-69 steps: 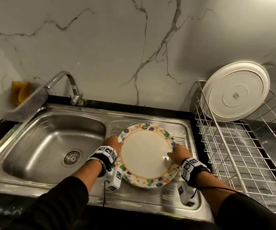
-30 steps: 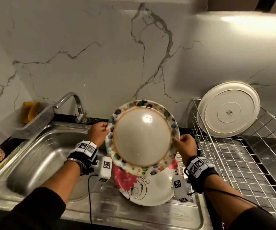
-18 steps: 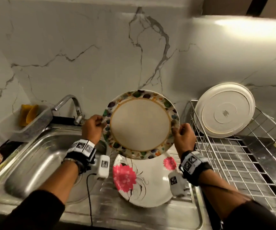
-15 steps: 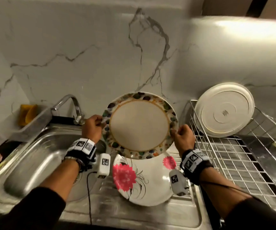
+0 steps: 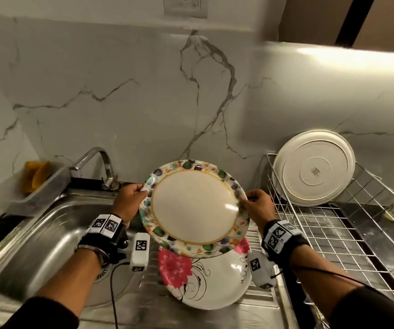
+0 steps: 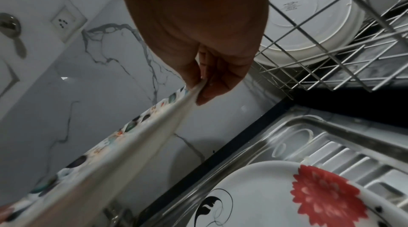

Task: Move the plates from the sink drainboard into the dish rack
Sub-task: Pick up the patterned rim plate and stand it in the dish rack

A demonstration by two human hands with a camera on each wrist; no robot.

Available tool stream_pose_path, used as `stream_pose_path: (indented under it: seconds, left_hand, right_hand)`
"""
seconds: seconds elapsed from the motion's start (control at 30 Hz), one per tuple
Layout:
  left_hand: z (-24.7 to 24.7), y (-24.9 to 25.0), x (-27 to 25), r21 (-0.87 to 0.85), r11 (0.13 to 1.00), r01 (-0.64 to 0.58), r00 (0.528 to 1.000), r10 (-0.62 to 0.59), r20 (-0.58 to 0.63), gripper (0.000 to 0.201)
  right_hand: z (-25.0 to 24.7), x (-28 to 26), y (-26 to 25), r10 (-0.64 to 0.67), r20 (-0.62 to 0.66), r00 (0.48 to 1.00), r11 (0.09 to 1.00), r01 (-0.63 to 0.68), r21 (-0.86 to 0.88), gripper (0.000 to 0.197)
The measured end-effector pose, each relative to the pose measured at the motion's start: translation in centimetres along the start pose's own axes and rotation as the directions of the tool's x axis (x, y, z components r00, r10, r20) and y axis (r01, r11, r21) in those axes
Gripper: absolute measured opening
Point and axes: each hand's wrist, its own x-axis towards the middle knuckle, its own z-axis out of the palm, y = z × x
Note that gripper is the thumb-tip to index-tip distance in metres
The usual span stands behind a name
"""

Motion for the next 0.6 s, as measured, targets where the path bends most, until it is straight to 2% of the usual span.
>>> stream_pose_path:
  seconds: [0.1,0.23,0.37,0.57,0.6]
  left_hand:
    - [0.1,0.1,-0.1,-0.039,0.998,0.053,0.999,-0.053,-0.003,0.024]
    - [-0.6,-0.7,0.2,0.049,0.998,0.039,0.999,-0.041,0.034,0.028]
    - [-0.6,-0.6,0.3,0.066,0.998,0.017,1.000,-0.018,0.017,0.023]
    - [-0.6,4.6,0.4,-0.062,0.997,-0.050,0.999,0.049,-0.005,0.042]
    - [-0.5,5.6,0.6,-0.070,0.995,-0.068,0.998,0.069,0.007,0.039]
  right_hand:
    - [0.2,-0.1,0.7,0.038,0.031,0.999,0.999,-0.039,0.033,0.023]
    - [-0.2,-0.3,1.2,0.079,0.081,0.994,0.993,-0.086,0.083,0.015]
    - [-1.0,-1.2,-1.0,0.026,0.046,0.999,0.995,-0.031,0.097,0.014]
    - [-4.9,-0.7,-6.5,-0.067,0.034,0.997,0.988,0.062,0.141,0.018]
    - [-6.1,-0.5,-7.4,-0.080,0.034,0.996,0.984,0.074,0.165,0.021]
